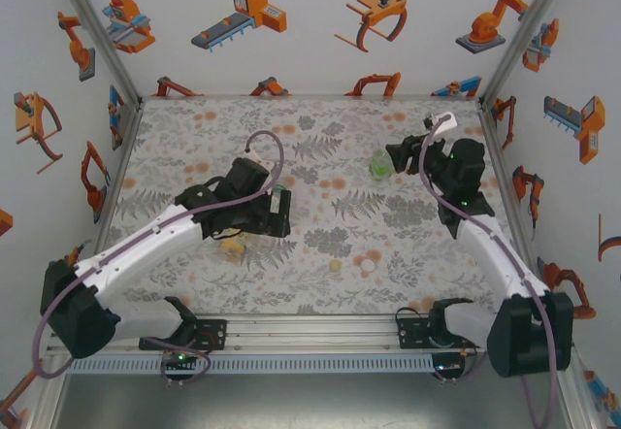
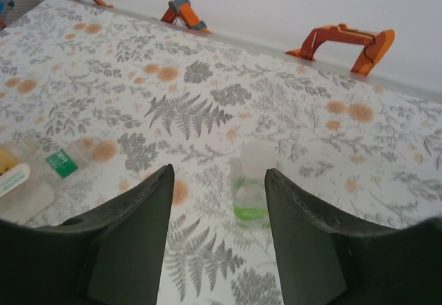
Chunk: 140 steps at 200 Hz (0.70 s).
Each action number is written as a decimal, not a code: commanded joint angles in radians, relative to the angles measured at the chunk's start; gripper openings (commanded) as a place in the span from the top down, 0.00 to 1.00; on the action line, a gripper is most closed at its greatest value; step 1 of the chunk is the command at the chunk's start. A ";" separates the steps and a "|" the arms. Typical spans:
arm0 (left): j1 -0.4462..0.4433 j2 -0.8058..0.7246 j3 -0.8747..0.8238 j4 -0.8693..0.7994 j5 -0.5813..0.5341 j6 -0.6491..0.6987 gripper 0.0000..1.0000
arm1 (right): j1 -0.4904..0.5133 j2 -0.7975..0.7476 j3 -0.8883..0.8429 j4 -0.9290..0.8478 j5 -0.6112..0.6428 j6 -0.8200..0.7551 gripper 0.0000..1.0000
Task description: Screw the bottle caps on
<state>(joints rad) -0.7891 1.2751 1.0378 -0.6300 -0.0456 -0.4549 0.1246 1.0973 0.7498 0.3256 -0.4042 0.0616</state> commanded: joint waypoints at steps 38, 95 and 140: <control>0.030 0.196 0.104 -0.076 -0.040 0.085 0.14 | -0.005 -0.230 0.004 -0.377 -0.009 -0.018 0.48; 0.038 0.277 0.147 -0.100 -0.126 0.095 0.16 | -0.005 -0.331 -0.051 -0.435 -0.003 0.022 0.48; 0.066 0.307 0.142 -0.073 -0.094 0.099 0.17 | -0.005 -0.330 -0.049 -0.436 -0.021 0.029 0.48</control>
<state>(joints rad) -0.7376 1.5600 1.1584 -0.6960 -0.1413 -0.3775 0.1246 0.7750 0.7021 -0.1032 -0.4072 0.0742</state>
